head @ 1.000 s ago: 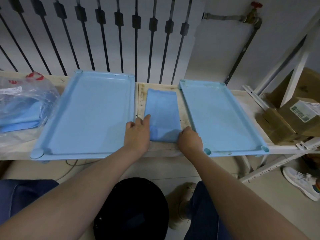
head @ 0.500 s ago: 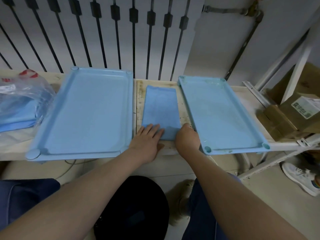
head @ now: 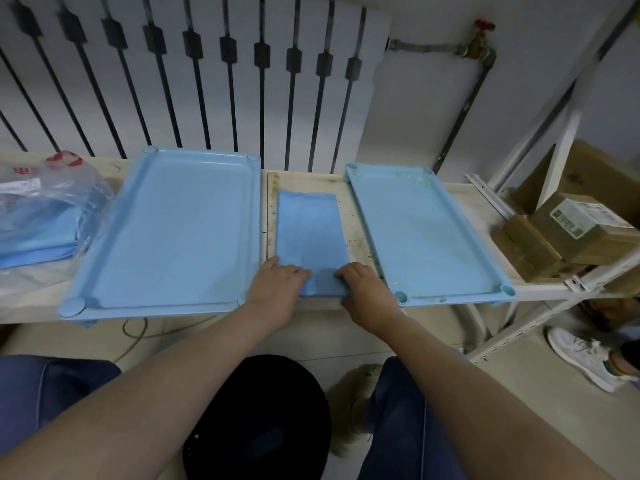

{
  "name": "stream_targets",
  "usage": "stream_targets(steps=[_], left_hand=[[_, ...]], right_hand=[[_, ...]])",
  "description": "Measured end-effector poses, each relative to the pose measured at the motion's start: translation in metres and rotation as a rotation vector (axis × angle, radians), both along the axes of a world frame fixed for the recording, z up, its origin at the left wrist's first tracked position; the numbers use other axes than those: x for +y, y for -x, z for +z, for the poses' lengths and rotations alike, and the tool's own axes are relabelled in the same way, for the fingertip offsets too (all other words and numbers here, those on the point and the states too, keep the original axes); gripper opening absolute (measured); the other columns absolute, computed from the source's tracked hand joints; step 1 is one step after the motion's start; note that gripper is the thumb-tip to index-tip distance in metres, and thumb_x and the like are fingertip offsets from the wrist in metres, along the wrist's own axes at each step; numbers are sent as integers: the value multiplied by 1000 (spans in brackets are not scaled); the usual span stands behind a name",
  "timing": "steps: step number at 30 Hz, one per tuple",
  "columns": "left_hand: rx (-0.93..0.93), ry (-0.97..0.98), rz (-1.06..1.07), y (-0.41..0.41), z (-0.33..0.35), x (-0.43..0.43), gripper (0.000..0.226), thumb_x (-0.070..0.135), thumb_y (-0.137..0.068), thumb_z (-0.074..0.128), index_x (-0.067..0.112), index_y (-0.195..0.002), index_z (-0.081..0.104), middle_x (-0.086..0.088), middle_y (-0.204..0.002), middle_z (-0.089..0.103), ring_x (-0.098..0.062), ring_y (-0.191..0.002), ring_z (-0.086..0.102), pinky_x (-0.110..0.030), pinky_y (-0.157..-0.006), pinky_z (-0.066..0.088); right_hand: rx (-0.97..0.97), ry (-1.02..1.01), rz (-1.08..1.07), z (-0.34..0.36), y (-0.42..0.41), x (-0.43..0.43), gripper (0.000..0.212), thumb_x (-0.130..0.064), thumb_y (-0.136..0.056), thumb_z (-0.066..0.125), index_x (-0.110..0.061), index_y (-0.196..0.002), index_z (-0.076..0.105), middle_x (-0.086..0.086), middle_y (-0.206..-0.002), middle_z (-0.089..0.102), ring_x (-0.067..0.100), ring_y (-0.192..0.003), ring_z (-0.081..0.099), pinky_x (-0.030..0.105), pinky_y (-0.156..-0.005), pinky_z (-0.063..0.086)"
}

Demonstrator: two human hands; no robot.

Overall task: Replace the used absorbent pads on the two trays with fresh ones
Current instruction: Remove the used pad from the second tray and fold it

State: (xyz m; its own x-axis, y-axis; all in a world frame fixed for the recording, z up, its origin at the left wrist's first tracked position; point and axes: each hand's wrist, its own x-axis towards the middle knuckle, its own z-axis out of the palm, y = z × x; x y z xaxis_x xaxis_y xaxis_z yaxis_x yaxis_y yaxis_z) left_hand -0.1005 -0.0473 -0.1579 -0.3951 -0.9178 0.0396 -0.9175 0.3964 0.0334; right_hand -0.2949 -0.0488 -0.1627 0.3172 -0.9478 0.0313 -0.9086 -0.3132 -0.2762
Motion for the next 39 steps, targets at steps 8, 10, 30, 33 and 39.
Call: stream_targets(steps=[8, 10, 30, 33, 39], left_hand=[[238, 51, 221, -14, -3, -2, 56, 10, -89, 49, 24, -142, 33, -2, -121, 57, -21, -111, 55, -26, -101, 22], [246, 33, 264, -14, -5, -6, 65, 6, -87, 51, 22, -145, 27, -5, -124, 53, -25, -110, 53, -27, -101, 25], [-71, -304, 5, 12, -9, -12, 75, 58, -96, 30, 28, -151, -11, -2, -159, -18, -23, -146, -15, -42, -120, -4], [-51, -303, -22, 6, -2, -12, 80, 50, -95, 42, 22, -152, -6, -5, -160, -12, -23, -148, -8, -38, -121, 2], [174, -135, -75, -12, 7, 4, 63, 10, -84, 60, 19, -144, 40, -1, -148, 42, -23, -132, 42, -30, -108, 30]], right_hand=[[-274, -80, -373, 14, -9, -5, 26, -26, -96, 48, -10, -116, 51, 15, -104, 65, 34, -95, 59, 32, -70, 39], [-283, -108, -461, 14, -15, -11, 28, -26, -95, 49, -8, -117, 48, 16, -105, 64, 34, -95, 58, 31, -68, 36], [16, 212, -23, -18, -19, -20, 41, -17, -85, 64, -3, -123, 59, 17, -130, 56, 37, -121, 52, 47, -96, 48], [41, -34, 18, -15, -5, -8, 70, -41, -92, 56, -8, -148, 29, 6, -156, 26, 23, -145, 21, 33, -119, 18], [54, 52, 24, -4, 8, 0, 53, -16, -77, 70, -12, -126, 48, 2, -132, 45, 24, -122, 43, 34, -98, 41]])
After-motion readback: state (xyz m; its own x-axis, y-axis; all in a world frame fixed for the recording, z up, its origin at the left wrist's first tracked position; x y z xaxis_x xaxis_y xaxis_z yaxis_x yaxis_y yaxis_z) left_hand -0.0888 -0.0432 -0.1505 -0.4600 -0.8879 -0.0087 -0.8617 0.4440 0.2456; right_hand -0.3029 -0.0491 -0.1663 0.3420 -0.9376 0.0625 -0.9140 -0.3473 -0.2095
